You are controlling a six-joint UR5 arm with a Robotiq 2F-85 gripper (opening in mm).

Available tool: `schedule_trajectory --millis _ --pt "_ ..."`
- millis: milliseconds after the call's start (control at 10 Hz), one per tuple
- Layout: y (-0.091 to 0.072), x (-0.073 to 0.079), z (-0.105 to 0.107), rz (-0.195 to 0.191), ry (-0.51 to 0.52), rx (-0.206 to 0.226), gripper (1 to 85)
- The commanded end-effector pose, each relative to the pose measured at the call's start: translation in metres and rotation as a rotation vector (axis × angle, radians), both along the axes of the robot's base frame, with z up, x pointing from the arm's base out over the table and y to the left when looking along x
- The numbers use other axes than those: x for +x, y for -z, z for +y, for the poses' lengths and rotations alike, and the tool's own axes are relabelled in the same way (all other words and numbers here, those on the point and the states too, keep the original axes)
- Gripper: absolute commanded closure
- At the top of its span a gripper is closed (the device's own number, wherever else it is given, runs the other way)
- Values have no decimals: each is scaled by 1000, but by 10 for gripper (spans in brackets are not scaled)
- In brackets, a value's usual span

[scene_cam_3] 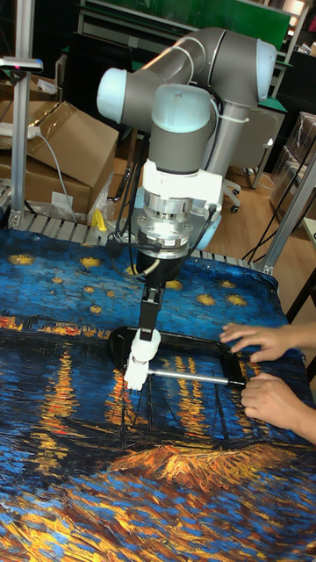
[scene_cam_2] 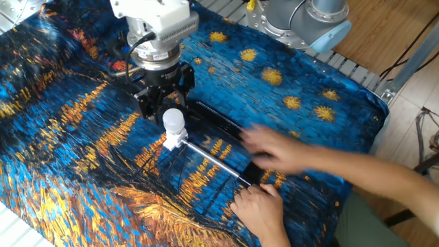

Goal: Install the light bulb by rotating it

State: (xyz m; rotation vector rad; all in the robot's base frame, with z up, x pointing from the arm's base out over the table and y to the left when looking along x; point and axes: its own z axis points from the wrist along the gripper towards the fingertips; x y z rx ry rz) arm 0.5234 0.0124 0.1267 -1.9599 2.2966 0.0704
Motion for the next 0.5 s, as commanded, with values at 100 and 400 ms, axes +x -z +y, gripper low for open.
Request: schedule_trajectory --millis 100,400 --pt "0 -10 3 32 22 12 153" --pt "-1 -13 4 52 35 13 173"
